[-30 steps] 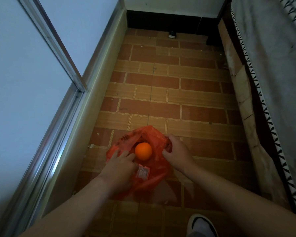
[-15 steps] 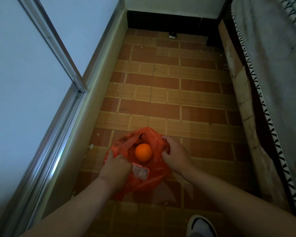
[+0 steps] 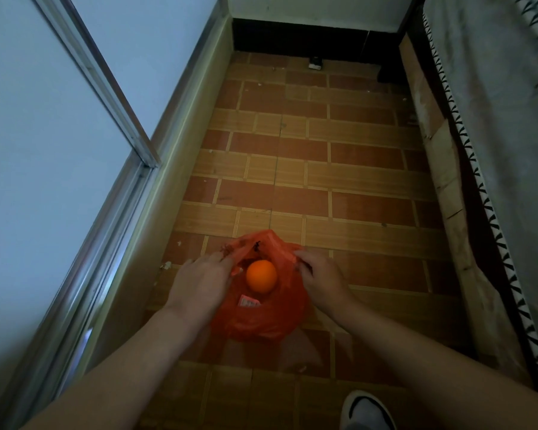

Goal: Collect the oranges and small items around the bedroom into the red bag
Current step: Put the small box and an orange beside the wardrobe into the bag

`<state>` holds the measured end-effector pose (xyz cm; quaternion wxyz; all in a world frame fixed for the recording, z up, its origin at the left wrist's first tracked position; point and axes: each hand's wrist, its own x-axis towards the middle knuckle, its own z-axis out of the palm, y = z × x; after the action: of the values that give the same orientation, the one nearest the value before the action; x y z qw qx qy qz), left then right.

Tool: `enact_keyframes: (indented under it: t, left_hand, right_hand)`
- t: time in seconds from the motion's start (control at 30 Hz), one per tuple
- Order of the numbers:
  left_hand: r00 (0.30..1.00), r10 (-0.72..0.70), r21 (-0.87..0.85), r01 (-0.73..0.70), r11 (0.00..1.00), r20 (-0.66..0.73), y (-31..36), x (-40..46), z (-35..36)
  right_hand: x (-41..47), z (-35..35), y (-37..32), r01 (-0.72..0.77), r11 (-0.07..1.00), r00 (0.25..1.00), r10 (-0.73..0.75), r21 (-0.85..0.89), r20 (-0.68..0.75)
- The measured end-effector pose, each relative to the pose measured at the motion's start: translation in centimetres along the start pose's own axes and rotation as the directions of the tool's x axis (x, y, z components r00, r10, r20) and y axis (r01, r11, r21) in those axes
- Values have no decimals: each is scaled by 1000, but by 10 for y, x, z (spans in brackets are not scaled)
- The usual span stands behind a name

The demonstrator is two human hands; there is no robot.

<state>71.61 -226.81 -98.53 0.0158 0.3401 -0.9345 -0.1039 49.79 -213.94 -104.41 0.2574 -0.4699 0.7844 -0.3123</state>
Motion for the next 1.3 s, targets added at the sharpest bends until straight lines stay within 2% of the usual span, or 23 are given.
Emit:
enact_keyframes:
  t: [0.17,0.27,0.4,0.47,0.57,0.7,1.03,1.3]
  left_hand:
    - [990,-140,-109,136,985,-25,-8,-3,-13]
    - [962,-272,-154,268,951,-2,-7,-14,-23]
    - [923,-385,-264,377,888,22,12,-47,-43]
    - [908,-417,-318,407,856,40,25,-66,-62]
    - [915,-395,-359,395,845,78,43,-95,-100]
    - [908,-414,-397,402,825,59,63,-120,-173]
    - [905,-422,-519,334,787,-57,122,-143,-390]
    - [899,-421,-586,277,761,-121,174,-186,-581]
  right_hand:
    - [9,9,-3,-36,999,999,37,-34,1]
    - [7,10,-11,-88,995,995,90,54,-30]
    - [-10,2,-31,-211,967,973,222,141,-69]
    - [-26,-11,-49,-242,956,963,257,167,-76]
    - [-55,-42,-87,-292,935,949,309,201,-58]
    - [-93,-105,-152,-381,900,921,389,212,4]
    - [-165,-265,-341,-352,914,921,376,201,-99]
    - [-230,-398,-494,-283,941,911,324,186,-254]
